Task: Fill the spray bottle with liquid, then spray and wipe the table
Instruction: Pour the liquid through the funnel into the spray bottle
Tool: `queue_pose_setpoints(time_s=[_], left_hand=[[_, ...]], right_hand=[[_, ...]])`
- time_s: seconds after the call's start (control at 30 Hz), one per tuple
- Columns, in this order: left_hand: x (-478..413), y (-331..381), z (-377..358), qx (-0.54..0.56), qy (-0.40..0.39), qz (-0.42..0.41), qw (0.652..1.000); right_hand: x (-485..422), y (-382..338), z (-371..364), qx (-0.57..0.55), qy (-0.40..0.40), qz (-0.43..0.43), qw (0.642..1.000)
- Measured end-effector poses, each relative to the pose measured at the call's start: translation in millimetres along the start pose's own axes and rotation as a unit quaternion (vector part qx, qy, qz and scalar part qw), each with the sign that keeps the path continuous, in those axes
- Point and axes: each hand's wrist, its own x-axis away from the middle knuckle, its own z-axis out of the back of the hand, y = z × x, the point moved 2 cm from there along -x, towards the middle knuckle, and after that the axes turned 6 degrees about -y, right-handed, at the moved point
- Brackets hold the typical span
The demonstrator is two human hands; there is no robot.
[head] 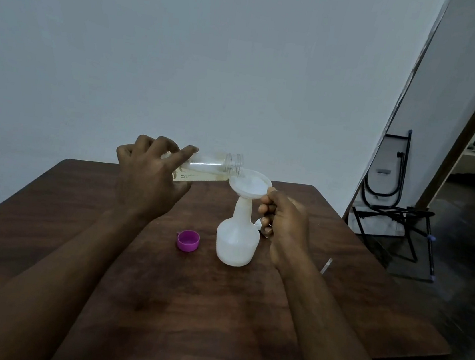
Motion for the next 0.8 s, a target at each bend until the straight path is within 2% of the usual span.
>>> queue_pose_setpoints(time_s=[0.8], left_hand=[[-1.4, 1.0, 4.1, -0.007, -0.010, -0.001, 1.000]], right_hand=[[-0.3, 0.9, -0.5, 0.004, 0.004, -0.004, 1.000]])
